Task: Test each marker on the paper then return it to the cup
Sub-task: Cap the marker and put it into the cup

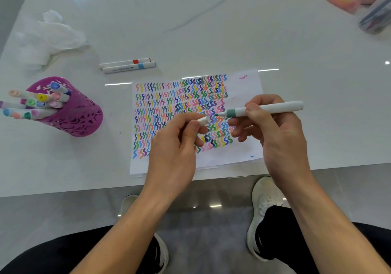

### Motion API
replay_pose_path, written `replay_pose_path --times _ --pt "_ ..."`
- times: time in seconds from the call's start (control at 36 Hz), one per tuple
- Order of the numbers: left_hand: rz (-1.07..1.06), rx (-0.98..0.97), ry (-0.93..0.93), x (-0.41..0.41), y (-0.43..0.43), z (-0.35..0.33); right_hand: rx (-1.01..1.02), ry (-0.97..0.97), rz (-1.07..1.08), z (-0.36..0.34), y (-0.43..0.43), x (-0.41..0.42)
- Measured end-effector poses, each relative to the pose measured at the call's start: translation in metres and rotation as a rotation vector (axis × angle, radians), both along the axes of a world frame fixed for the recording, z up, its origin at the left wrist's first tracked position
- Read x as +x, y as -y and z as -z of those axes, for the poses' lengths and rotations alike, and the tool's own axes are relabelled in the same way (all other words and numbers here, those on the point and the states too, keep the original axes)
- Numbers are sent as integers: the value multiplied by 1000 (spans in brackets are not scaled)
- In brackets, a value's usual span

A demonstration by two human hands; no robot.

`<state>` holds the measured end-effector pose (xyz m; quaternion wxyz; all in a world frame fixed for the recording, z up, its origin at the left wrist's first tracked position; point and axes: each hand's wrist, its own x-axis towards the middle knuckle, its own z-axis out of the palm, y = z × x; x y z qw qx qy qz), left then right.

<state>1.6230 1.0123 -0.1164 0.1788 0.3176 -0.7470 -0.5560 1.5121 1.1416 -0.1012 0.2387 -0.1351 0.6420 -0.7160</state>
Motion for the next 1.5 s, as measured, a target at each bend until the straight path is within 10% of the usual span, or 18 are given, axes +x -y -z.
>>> replay_pose_path --times 1.5 --pt "-99 221 -121 5 -16 -5 -53 81 -68 14 14 19"
